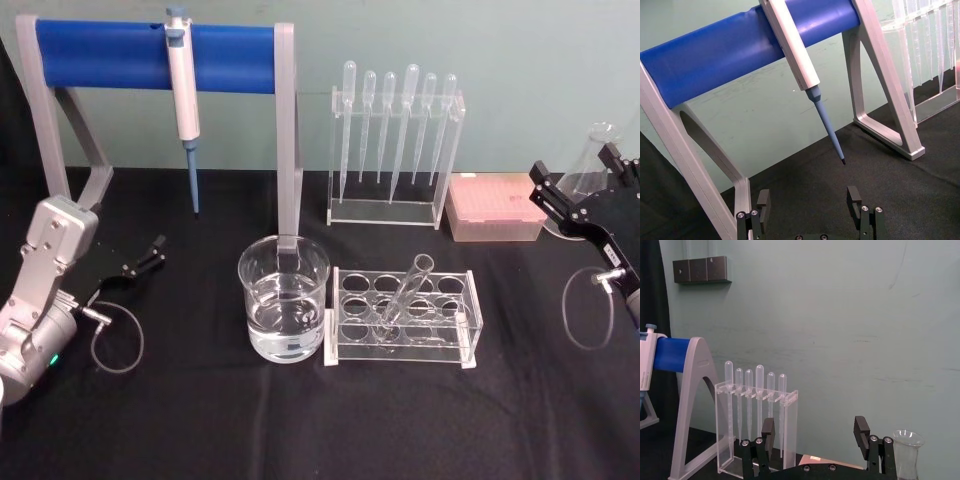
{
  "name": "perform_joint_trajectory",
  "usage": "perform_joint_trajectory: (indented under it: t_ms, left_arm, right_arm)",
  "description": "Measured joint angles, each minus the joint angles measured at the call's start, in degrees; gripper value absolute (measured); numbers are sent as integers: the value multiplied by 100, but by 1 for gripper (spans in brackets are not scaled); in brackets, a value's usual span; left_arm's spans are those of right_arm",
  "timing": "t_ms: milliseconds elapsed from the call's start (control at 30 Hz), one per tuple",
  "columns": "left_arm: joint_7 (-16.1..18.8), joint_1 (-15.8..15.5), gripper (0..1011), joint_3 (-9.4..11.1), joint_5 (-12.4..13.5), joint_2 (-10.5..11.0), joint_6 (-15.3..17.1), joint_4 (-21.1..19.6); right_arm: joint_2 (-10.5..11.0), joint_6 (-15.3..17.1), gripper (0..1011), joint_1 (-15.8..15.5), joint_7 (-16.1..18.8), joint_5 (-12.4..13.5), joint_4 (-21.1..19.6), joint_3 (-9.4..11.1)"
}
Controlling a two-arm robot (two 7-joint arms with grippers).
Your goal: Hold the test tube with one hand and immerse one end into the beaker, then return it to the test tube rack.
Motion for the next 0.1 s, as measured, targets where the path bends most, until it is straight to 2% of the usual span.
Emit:
perform_joint_trajectory:
  t_ms: [100]
  left_arm:
    - [0,0,1000,0,0,0,0,0]
  right_arm:
    - [0,0,1003,0,1,0,0,0]
